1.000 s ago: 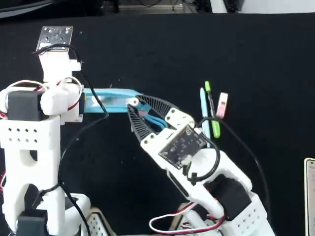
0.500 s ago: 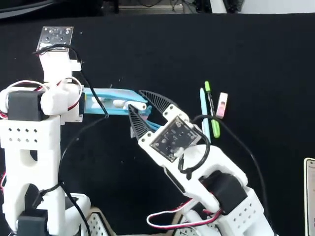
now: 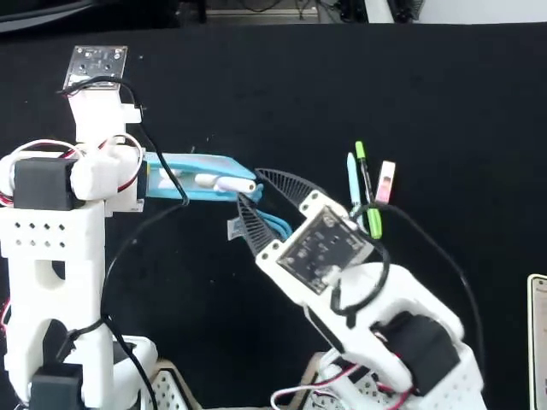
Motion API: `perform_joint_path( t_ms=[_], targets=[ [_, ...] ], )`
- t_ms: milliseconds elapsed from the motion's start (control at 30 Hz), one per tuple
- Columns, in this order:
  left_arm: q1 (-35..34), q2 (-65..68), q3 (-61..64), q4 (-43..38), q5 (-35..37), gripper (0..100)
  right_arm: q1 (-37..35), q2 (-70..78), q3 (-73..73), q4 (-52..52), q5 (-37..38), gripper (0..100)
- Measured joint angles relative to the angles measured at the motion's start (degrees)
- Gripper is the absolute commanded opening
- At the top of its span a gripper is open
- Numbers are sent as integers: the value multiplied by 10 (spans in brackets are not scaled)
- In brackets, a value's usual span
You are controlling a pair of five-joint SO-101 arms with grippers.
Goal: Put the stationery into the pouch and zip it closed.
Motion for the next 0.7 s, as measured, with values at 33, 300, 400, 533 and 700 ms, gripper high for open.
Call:
perform_joint_path(
  t_ms=[33, 300, 400, 533, 700],
  targets=[
    [0, 0, 0, 0, 0, 30, 0, 0, -10, 7, 0, 99],
    [0, 0, 0, 0, 0, 30, 0, -8, -6, 1, -35, 99],
    [0, 0, 0, 0, 0, 30, 0, -7, 41, -43, -35, 99],
    [0, 0, 0, 0, 0, 30, -9, 6, 119, -125, -39, 72],
    [0, 0, 0, 0, 0, 30, -50, 7, 158, -171, -37, 45]
  ],
)
